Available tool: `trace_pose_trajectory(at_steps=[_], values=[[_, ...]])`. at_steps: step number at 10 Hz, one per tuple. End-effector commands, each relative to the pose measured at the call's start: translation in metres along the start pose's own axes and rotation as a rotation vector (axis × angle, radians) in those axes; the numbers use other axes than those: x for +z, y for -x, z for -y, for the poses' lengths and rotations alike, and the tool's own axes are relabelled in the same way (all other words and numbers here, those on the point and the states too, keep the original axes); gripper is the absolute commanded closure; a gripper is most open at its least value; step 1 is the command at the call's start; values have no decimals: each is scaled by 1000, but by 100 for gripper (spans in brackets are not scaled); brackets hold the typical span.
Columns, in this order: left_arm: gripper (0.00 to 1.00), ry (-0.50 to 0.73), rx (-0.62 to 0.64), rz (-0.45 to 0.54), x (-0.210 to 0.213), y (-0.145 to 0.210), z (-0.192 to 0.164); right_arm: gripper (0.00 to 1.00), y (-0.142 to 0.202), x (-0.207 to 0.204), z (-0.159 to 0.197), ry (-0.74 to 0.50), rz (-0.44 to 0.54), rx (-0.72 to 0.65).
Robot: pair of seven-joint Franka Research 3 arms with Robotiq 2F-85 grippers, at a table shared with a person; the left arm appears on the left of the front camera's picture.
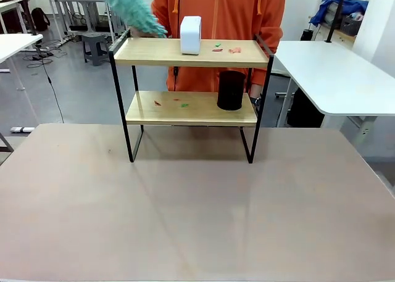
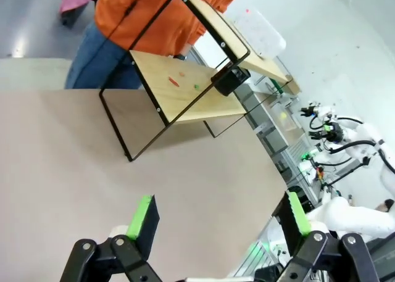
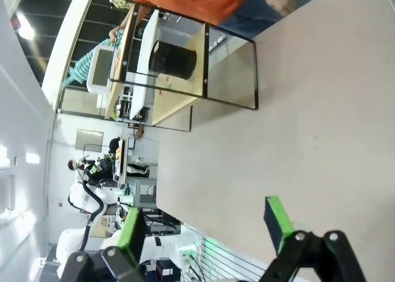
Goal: Clean the shelf.
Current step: Pick up the Duster from the human.
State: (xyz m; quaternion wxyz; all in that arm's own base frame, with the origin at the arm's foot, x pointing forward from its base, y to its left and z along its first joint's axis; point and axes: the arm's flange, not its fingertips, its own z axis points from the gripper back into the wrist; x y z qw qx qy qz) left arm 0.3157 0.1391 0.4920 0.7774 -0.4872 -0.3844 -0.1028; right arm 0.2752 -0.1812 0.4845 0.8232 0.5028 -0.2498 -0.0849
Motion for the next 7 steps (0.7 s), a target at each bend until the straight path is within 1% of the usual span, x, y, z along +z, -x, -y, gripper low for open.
trace_pose_trajectory(at_steps=[1, 4, 5, 6, 7], values=[[0, -3, -21, 20, 8, 3, -6, 0, 2, 7, 5, -15, 26, 30], [0, -3, -21, 20, 8, 3, -6, 0, 2, 7, 5, -15, 26, 30], [0, -7, 3, 9, 10, 5, -6, 0, 2, 7, 5, -15, 26, 30], [0, 48, 54, 7, 18, -2, -12, 0, 2, 7, 5, -15, 26, 30], [0, 106, 74, 30, 20, -13, -12, 0, 2, 7, 5, -15, 26, 30]])
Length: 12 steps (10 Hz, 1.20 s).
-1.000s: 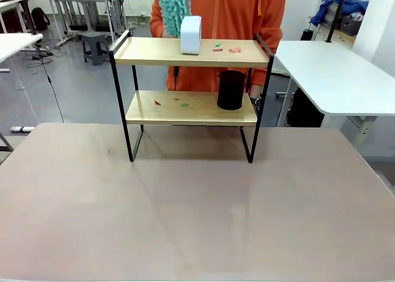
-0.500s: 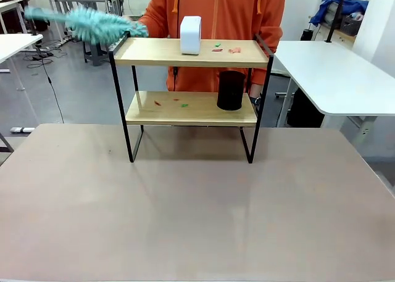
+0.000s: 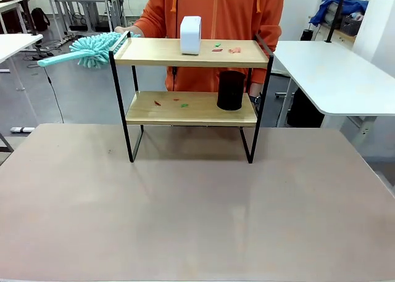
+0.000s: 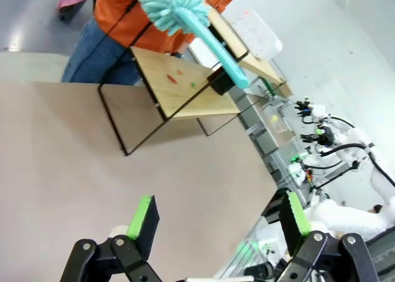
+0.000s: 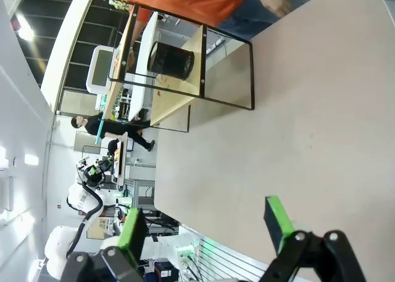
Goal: Clean the shelf.
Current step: Pick up the Duster from the human.
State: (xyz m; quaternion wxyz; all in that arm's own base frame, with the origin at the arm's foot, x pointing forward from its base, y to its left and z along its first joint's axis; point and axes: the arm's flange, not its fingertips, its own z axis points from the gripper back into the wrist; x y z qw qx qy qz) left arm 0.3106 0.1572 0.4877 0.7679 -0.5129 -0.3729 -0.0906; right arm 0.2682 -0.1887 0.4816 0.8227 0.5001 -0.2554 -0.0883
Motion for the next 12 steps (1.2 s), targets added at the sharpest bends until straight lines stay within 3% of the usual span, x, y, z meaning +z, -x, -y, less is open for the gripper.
trace_pose_trajectory(at_steps=[1, 3, 5, 6, 8, 12], values=[[0, 92, 41, 24, -2, -30, 2, 0, -2, -1, -1, -20, 12, 29], [0, 118, 89, -41, -34, -86, -4, 0, -2, -1, -1, -20, 12, 29], [0, 165, 231, -185, -79, -137, -26, 0, -2, -1, -1, -20, 12, 29], [0, 105, 284, -226, -102, -150, -39, 0, -2, -1, -1, -20, 12, 29], [0, 182, 351, -281, -136, -158, -45, 0, -2, -1, -1, -20, 12, 29], [0, 195, 403, -317, -182, -162, -53, 0, -2, -1, -1, -20, 12, 29]])
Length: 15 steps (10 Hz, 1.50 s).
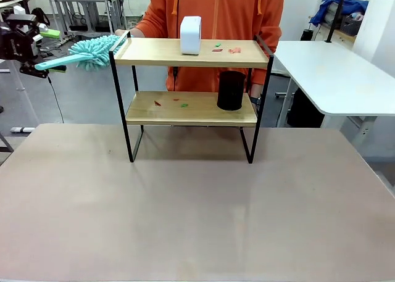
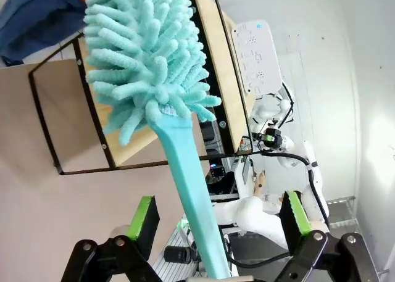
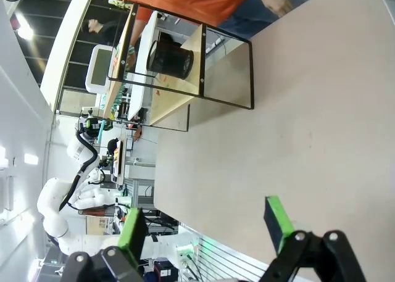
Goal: Clean the shelf.
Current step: Pick up the Duster from the human.
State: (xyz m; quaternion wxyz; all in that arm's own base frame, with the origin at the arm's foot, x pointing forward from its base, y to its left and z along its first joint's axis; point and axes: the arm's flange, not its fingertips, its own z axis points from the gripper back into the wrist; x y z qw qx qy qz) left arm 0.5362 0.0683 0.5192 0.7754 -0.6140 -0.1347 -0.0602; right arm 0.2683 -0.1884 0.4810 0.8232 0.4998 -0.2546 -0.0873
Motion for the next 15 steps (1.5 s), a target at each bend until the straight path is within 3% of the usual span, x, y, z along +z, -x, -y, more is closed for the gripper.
trace_pose_trajectory(at_steps=[1, 3, 6, 7, 9, 10, 11, 15], values=[[0, 33, 31, 3, -4, -3, -1, 0, -3, 0, -1, -21, 15, 28], [0, 36, 26, 13, -3, -4, 0, 0, -3, 0, -1, -21, 15, 28], [88, 25, -1, 23, -8, 1, 1, 0, -3, 0, -1, -21, 15, 28], [100, 23, -4, 19, -10, 1, 0, 0, -3, 0, -1, -21, 15, 28], [100, 12, -13, 16, -11, 0, 0, 0, -3, 0, -1, -21, 15, 28], [94, 9, -16, 18, -12, 1, 1, 0, -3, 0, -1, -21, 15, 28], [100, 7, -20, 18, -12, 2, 1, 0, -3, 0, -1, -21, 15, 28], [100, -15, -43, 8, -10, 7, 3, 0, -3, 0, -1, -21, 15, 28]])
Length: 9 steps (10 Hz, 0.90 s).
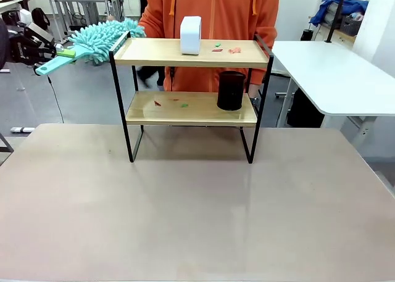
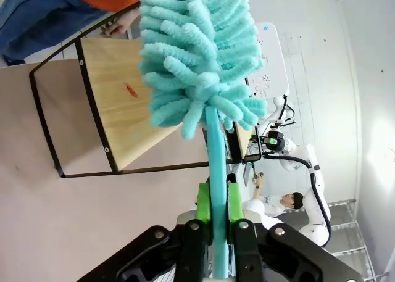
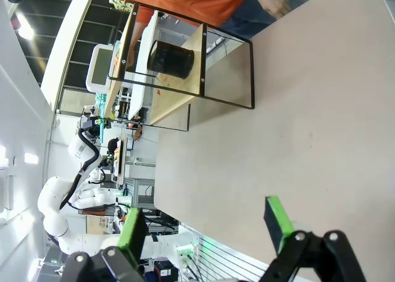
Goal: Clean the shelf.
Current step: Pick up the Duster from the human.
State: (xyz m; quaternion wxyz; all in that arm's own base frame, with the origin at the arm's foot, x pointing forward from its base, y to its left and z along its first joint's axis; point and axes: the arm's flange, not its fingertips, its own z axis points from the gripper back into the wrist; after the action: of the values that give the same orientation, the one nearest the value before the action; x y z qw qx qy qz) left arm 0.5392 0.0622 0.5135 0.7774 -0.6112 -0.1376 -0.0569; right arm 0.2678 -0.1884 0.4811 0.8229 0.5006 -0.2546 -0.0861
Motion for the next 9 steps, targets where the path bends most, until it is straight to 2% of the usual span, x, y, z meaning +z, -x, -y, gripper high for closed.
trace_pose_trajectory(at_steps=[1, 3, 5, 6, 7, 9], values=[[100, -4, -62, 4, 1, 13, 12, 0, -3, -1, -1, -19, 16, 26], [100, -11, -115, 13, 16, 32, 25, 0, -3, -1, -1, -19, 16, 26], [100, -68, -211, 35, 55, 72, 42, 0, -3, -1, -1, -19, 16, 26], [100, -137, -298, 45, 90, 115, 58, 0, -3, -1, -1, -19, 16, 26], [100, -161, -354, 13, 120, 161, 75, 0, -3, -1, -1, -19, 16, 26], [100, -278, -445, -24, 158, 245, 98, 0, -3, -1, -1, -19, 16, 26]])
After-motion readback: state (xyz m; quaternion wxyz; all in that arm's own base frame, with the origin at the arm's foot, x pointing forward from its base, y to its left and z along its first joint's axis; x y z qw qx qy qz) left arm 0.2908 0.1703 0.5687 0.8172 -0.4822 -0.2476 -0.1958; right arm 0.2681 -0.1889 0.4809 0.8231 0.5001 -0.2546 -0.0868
